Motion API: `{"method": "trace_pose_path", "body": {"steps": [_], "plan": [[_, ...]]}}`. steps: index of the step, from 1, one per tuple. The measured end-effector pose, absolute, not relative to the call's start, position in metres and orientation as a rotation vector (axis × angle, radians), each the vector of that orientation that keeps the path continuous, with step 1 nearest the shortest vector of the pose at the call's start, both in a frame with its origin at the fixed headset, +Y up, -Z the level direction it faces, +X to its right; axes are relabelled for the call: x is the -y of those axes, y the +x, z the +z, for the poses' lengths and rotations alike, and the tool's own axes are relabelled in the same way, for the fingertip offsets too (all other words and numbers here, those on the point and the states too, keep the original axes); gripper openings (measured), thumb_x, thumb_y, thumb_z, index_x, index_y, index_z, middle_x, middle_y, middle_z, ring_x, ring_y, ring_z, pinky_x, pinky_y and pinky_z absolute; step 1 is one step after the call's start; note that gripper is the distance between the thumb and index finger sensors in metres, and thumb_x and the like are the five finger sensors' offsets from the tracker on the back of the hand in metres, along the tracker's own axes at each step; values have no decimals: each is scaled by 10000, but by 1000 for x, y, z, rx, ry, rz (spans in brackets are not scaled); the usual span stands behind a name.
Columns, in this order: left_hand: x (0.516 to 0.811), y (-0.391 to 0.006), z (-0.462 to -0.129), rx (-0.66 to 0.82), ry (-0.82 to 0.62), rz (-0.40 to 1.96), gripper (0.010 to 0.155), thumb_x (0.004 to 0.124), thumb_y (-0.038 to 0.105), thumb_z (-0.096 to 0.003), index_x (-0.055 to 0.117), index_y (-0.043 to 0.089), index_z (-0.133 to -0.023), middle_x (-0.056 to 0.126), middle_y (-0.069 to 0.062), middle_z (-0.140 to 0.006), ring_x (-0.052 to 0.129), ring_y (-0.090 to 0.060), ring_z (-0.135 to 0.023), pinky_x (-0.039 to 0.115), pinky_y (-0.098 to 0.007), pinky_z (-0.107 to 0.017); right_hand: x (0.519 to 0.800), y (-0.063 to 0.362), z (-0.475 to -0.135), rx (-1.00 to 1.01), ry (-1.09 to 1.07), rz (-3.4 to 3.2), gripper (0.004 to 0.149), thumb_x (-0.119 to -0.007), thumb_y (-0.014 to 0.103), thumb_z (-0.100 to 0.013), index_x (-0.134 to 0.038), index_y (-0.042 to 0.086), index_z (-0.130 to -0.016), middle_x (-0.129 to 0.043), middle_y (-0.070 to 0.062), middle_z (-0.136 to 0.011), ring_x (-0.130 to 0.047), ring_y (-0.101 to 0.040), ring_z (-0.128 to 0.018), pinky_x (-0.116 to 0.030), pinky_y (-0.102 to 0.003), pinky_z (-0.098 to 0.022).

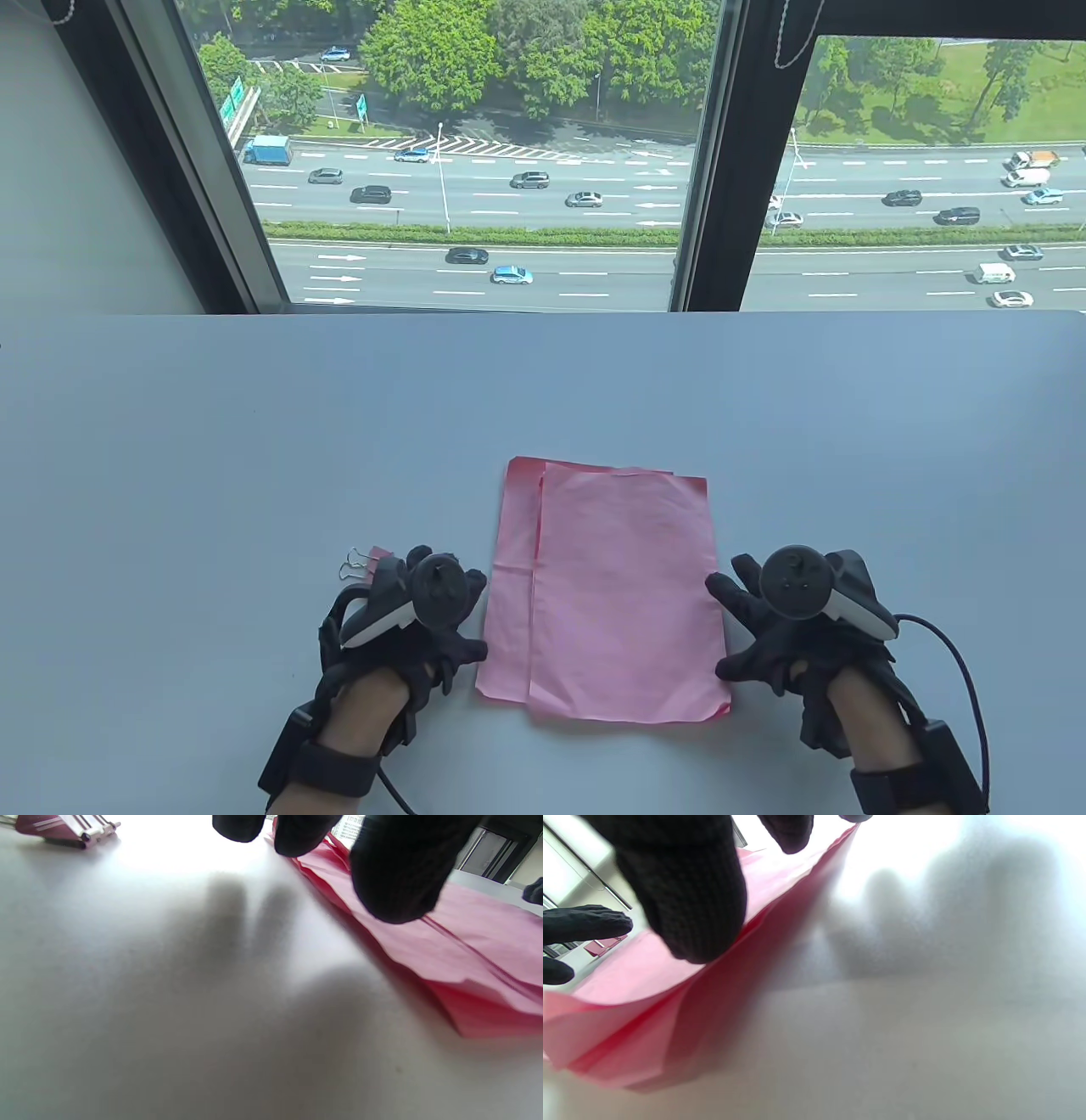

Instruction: Clip paper with binder clip (Left hand to clip)

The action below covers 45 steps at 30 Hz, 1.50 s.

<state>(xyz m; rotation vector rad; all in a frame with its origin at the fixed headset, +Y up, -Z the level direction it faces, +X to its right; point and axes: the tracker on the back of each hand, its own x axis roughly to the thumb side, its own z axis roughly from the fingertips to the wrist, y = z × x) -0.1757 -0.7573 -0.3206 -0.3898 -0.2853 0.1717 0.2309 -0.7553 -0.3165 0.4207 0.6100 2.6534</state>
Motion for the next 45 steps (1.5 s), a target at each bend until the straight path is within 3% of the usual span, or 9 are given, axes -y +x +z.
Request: {"method": "trace_pose_path", "body": {"steps": [2,13,25,36,42,45], "plan": [[760,-173,-321,291,-405,166,870,853,560,-425,473,193,-1115,388,-96,-1209,159,-378,-1067,133,-598,-680,758,225,-317,-598,444,2667,918,-1005,438,-335,-492,255,-1075,-319,-95,-1129,-241,-534,-975,-297,-744,-627],[762,-165,-319,332,-416,156,701,841,534,-440,615,336,-1073,403,-85,-1209,172,-374,-1068,150,-598,-686,766,213,-318,-640,427,2709,891,-977,440,-354,-488,265,-1078,-240,-125,-1126,-154,-543,-957,-240,-740,-625],[755,-174,-319,308,-382,167,642,839,521,-444,727,311,-1041,443,-84,-1203,203,-374,-1074,175,-599,-698,755,222,-319,-587,365,2656,876,-932,445,-389,-455,225,-1090,-214,-159,-1122,-140,-558,-946,-231,-737,-620],[764,-161,-318,349,-437,174,685,813,530,-455,601,359,-1083,402,-83,-1209,186,-373,-1069,181,-594,-700,764,217,-319,-655,366,2631,852,-926,446,-394,-499,188,-1084,-229,-198,-1114,-155,-569,-941,-238,-736,-619],[755,-162,-317,364,-301,200,716,806,544,-447,625,276,-1086,473,-91,-1197,263,-390,-1074,246,-603,-713,750,218,-316,-402,364,2635,761,-829,454,-442,-507,186,-1077,-282,-210,-1108,-237,-583,-938,-303,-732,-611],[751,-153,-313,439,-249,250,737,813,557,-437,596,311,-1096,501,-93,-1195,301,-399,-1076,276,-609,-715,747,206,-312,-380,442,2602,827,-880,485,-406,-498,195,-1080,-308,-176,-1121,-245,-568,-954,-299,-738,-616]]}}
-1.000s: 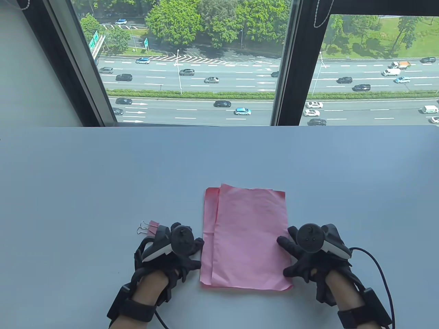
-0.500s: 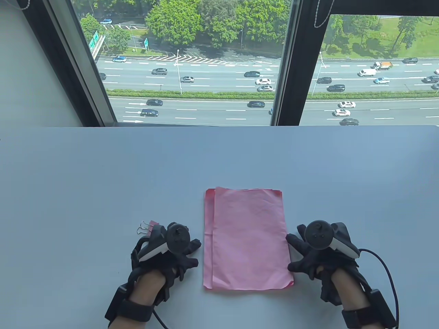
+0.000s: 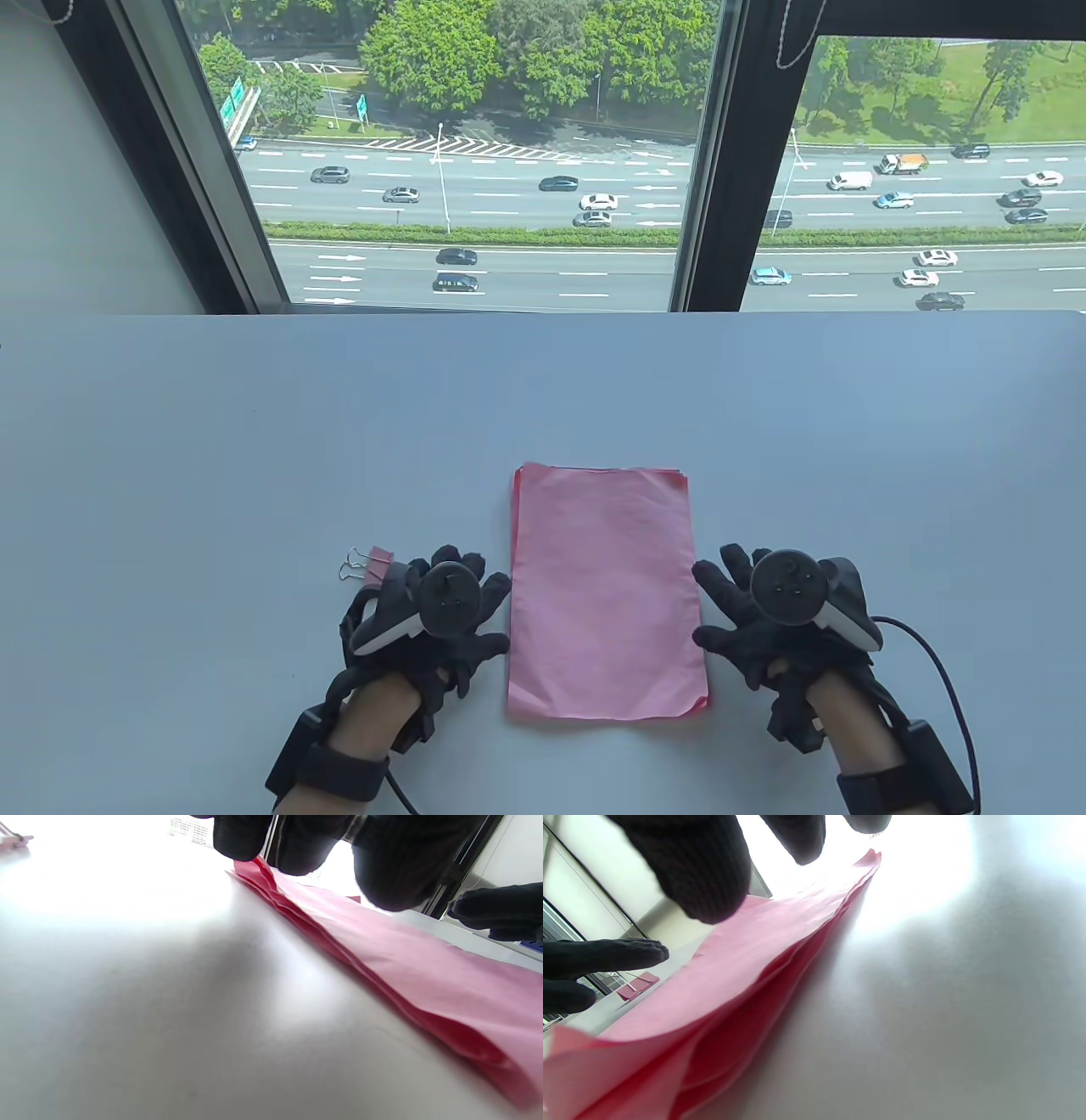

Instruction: Clip paper with binder clip (Left hand to clip)

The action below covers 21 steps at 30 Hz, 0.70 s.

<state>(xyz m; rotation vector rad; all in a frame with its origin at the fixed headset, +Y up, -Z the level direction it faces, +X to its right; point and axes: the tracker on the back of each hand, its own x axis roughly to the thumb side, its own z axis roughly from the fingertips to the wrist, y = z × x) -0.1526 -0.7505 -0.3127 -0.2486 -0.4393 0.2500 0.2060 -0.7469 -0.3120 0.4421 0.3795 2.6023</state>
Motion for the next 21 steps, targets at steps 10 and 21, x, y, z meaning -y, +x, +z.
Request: {"method": "trace_pose_path", "body": {"steps": [10,21], "plan": [[769,-138,-309,473,-531,113,1023,904,674,-317,392,362,-1145,283,-69,-1231,184,-405,-1085,206,-628,-717,770,185,-310,-738,498,2693,992,-949,498,-356,-346,224,-1094,-141,-121,-1116,-99,-545,-948,-205,-736,-626],[771,-130,-307,429,-407,103,1092,907,632,-325,249,310,-1135,365,-199,-1182,359,-507,-1054,325,-650,-708,771,182,-311,-719,499,2712,983,-953,480,-354,-367,202,-1091,-176,-139,-1114,-134,-552,-953,-229,-743,-625]]}}
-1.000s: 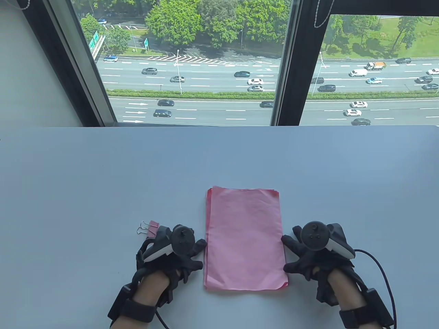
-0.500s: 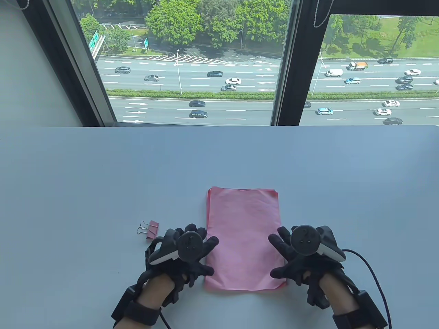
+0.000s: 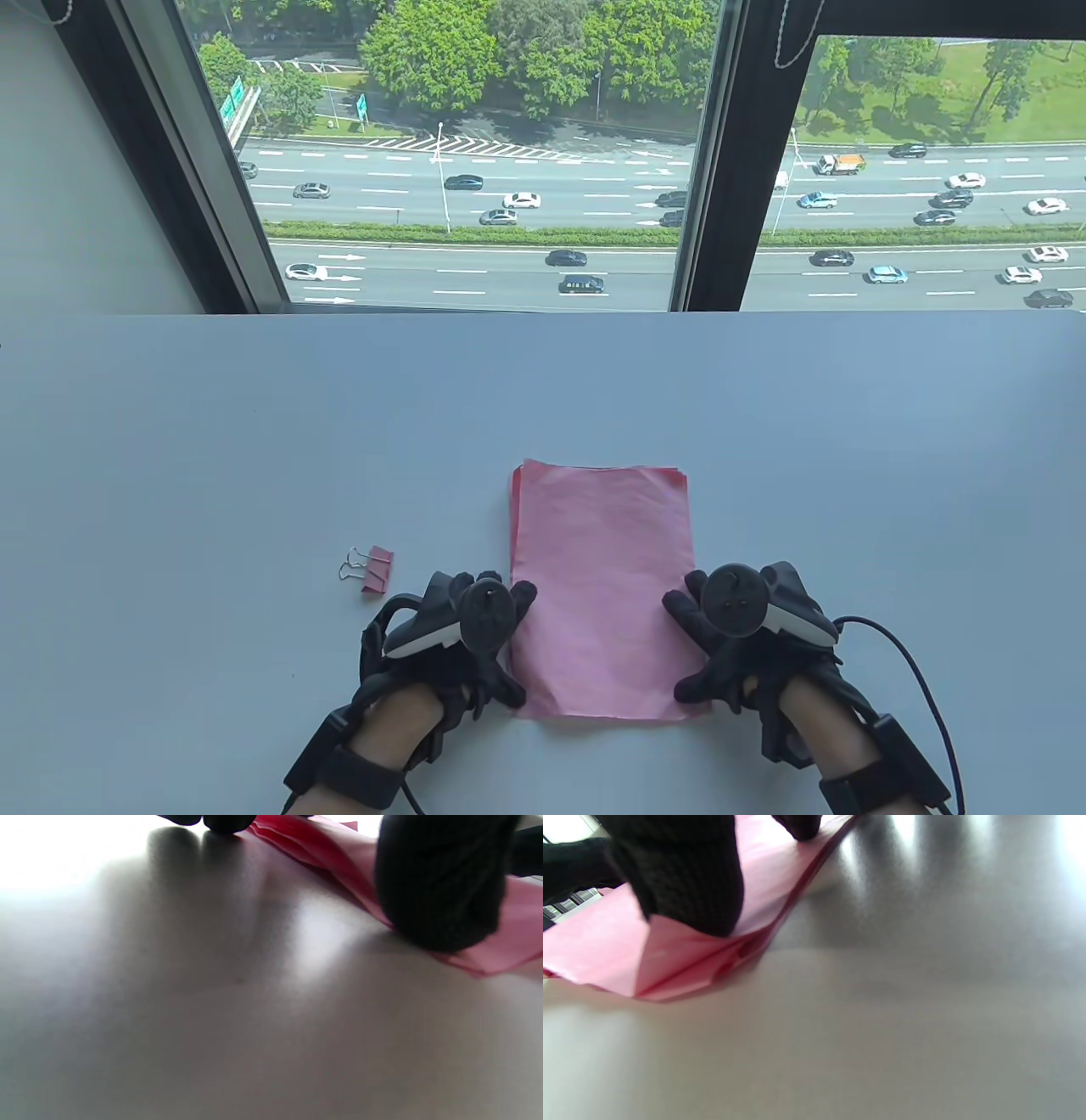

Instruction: Clip paper with binder clip (Left hand to clip)

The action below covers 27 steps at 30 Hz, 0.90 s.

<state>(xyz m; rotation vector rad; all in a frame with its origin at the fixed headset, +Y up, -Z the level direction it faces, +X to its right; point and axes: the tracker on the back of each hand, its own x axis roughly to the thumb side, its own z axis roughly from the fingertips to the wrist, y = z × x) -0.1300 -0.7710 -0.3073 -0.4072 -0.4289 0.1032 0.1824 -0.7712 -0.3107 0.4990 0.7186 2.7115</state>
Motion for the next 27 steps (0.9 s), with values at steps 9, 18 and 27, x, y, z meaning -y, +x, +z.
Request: {"method": "trace_pose_path", "body": {"steps": [9,18,27], "plan": [[769,-129,-312,455,-404,101,1028,895,603,-354,278,333,-1130,426,-164,-1178,410,-475,-1060,364,-640,-714,772,182,-311,-722,494,2711,983,-949,479,-354,-361,201,-1091,-172,-139,-1113,-137,-547,-955,-232,-741,-626],[756,-144,-309,474,-403,238,758,886,571,-388,650,371,-1080,540,-135,-1181,490,-475,-1052,405,-644,-710,773,182,-311,-730,494,2708,980,-948,477,-359,-357,205,-1091,-162,-139,-1112,-128,-546,-956,-225,-742,-626],[765,-126,-302,480,-406,28,1165,942,625,-284,205,317,-1132,412,-118,-1207,452,-488,-1061,381,-656,-717,773,182,-311,-729,495,2710,981,-948,475,-360,-354,203,-1091,-161,-139,-1112,-127,-546,-955,-225,-743,-625]]}}
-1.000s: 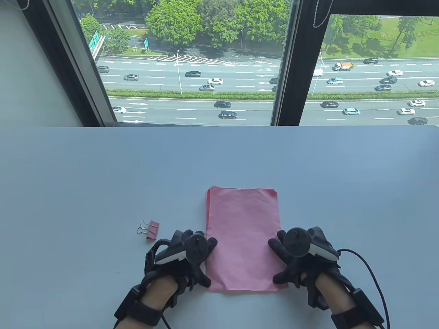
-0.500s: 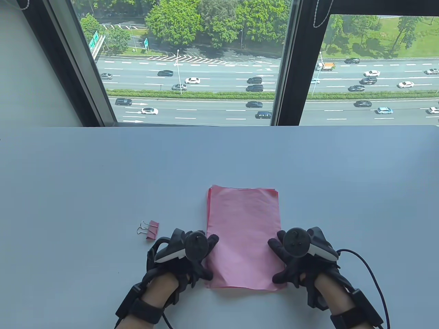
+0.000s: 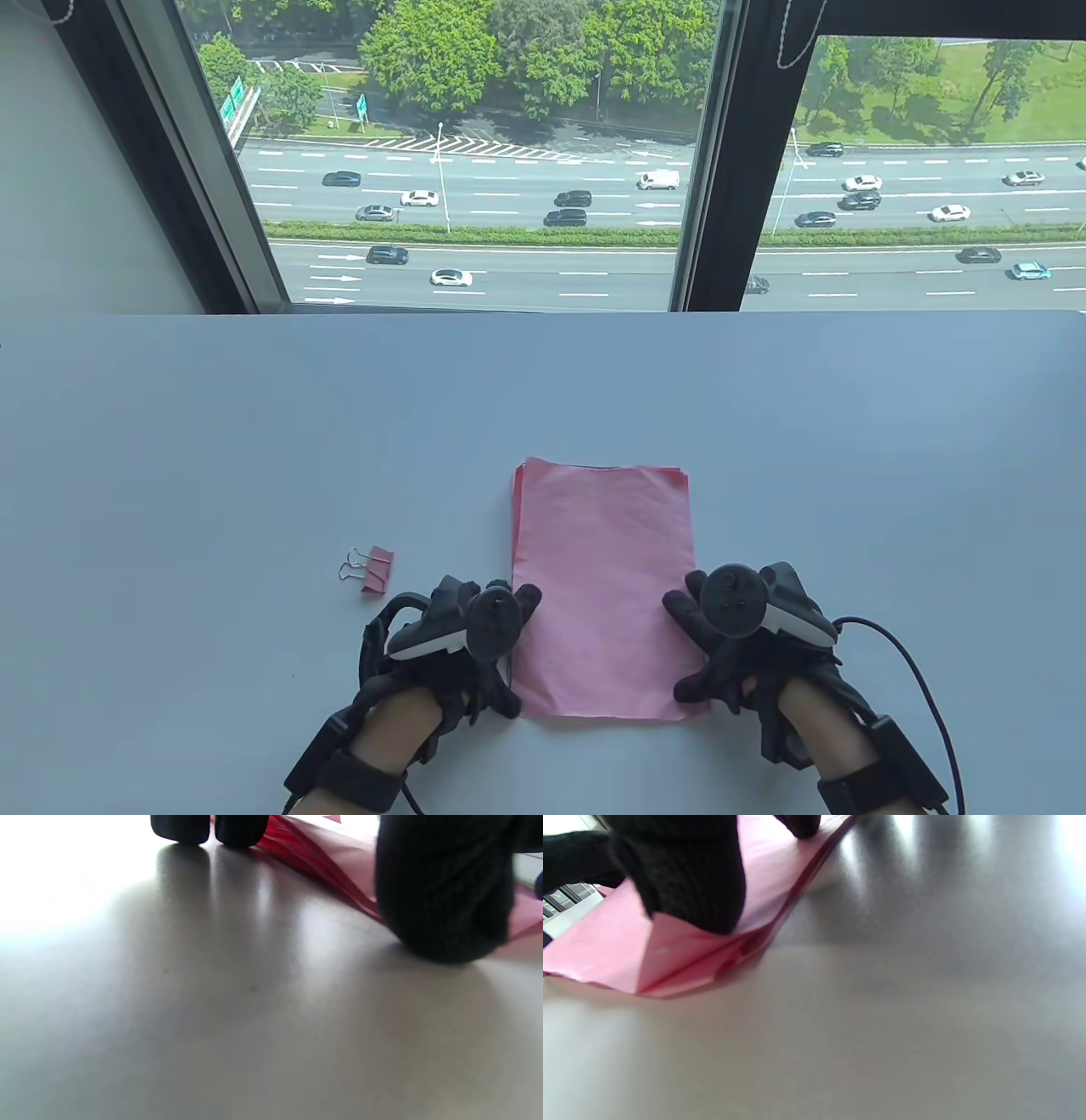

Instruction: Clip paper with binder clip (Left hand to clip)

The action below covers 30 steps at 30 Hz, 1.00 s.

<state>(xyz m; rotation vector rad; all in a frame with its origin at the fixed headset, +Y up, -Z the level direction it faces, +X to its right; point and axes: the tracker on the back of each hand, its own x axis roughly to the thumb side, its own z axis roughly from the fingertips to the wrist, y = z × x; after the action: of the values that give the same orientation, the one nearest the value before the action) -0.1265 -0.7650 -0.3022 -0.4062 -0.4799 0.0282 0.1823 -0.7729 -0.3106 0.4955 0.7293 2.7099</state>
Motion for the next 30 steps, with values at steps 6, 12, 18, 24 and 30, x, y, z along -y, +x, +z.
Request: {"method": "trace_pose_path", "body": {"steps": [6,12,18,24,30], "plan": [[769,-122,-302,441,-340,68,1178,907,639,-296,138,277,-1112,448,-161,-1174,475,-508,-1039,408,-656,-706,773,182,-310,-722,493,2719,981,-945,477,-357,-356,200,-1091,-167,-143,-1113,-134,-552,-955,-233,-746,-624],[769,-127,-307,526,-413,214,1097,900,590,-354,156,310,-1110,456,-113,-1180,405,-488,-1057,401,-651,-712,773,182,-310,-720,492,2720,979,-941,480,-358,-354,202,-1091,-165,-142,-1112,-134,-550,-955,-233,-745,-625],[770,-148,-311,508,-653,724,888,705,629,-451,221,340,-1137,506,-105,-1196,327,-385,-1091,337,-615,-724,773,181,-310,-719,494,2720,978,-940,479,-358,-355,200,-1090,-165,-144,-1111,-135,-551,-955,-233,-746,-623],[770,-143,-312,461,-551,845,697,682,595,-471,580,342,-1112,602,-145,-1145,459,-410,-1051,422,-600,-710,773,182,-311,-675,512,2706,944,-929,474,-371,-387,186,-1088,-198,-164,-1110,-166,-565,-949,-252,-744,-621],[768,-142,-311,348,-445,885,611,813,395,-453,742,179,-1020,763,-142,-1029,897,-316,-777,709,-542,-607,761,201,-316,-489,418,2590,864,-860,510,-408,-421,196,-1082,-335,-210,-1106,-381,-552,-955,-407,-713,-622]]}}
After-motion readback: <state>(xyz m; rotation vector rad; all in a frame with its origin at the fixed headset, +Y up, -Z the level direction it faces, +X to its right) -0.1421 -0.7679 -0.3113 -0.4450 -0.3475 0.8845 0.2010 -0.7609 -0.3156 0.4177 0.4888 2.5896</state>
